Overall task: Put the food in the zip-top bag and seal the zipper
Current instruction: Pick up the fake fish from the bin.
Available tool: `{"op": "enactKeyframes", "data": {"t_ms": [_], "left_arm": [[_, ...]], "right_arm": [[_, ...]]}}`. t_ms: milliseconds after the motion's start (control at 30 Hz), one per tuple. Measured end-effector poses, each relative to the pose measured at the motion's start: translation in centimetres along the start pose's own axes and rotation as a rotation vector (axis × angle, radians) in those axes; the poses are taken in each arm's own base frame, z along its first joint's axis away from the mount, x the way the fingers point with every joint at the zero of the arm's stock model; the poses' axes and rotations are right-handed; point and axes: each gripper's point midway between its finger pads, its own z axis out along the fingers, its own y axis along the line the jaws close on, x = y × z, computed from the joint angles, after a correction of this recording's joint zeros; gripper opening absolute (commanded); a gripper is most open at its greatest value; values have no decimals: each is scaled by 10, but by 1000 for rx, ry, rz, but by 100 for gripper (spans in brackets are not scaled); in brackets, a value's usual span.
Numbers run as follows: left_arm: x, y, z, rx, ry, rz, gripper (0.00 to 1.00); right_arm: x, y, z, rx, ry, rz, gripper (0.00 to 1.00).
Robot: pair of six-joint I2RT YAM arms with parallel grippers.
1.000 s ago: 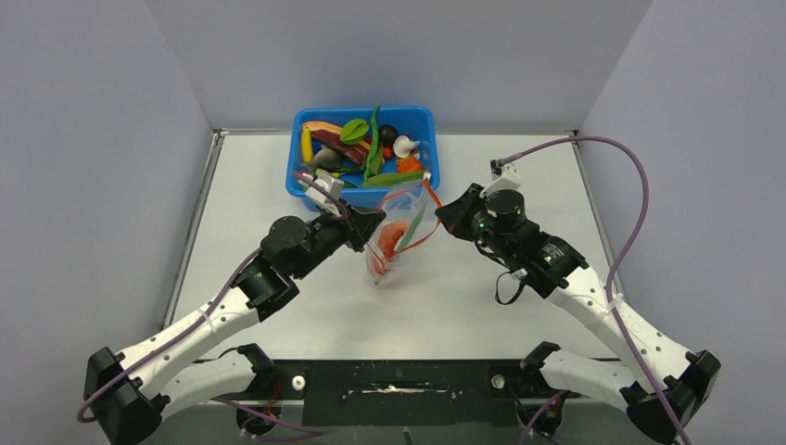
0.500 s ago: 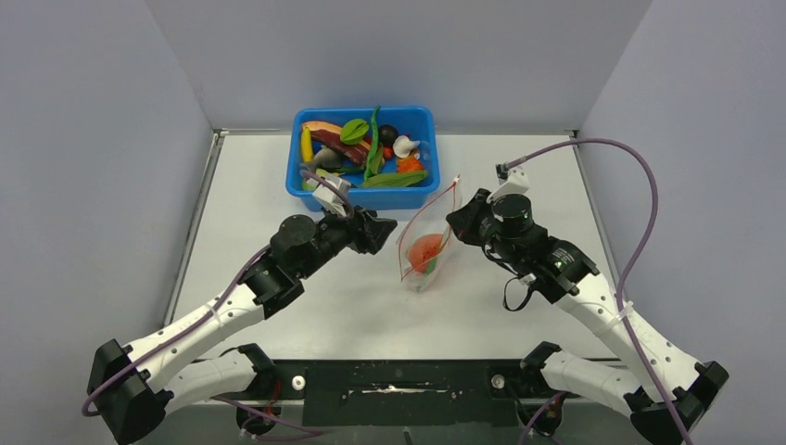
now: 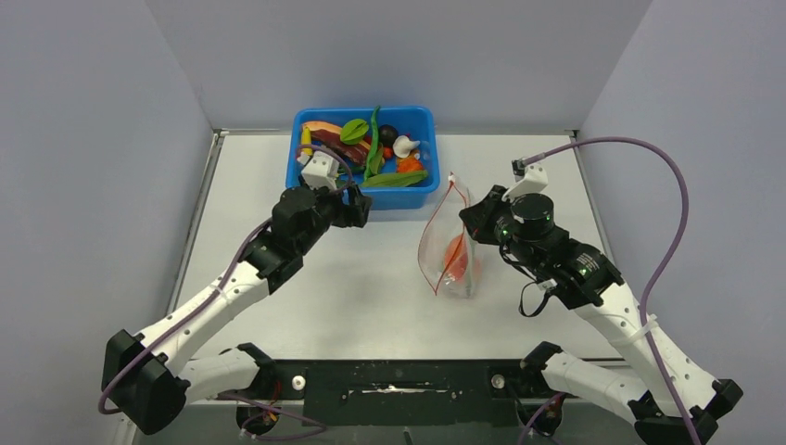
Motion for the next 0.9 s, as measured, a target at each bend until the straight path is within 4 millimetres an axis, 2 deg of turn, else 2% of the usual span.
{"op": "enactKeyframes", "data": {"t_ms": [100, 233, 467, 567, 667, 767, 900], "left_arm": [[-10, 26, 9, -69, -4, -7, 71], [-17, 64, 23, -159, 1, -8, 67], [-6, 132, 56, -309, 65, -30, 53], [-1, 157, 70, -365, 86, -57, 45], [-3, 183, 85, -430, 81, -118, 43], [-2, 205, 96, -504, 62, -187, 43], [6, 222, 113, -578, 49, -266, 44]], "right_arm": [[-8, 5, -5, -12, -14, -2, 0], [-3, 5, -3, -22, -3, -8, 0], [28, -9, 13, -3, 63, -25, 0], [25, -7, 15, -13, 51, -32, 0], [21, -4, 18, -26, 37, -34, 0], [20, -3, 22, -30, 35, -43, 0], [20, -2, 28, -31, 37, -52, 0]]}}
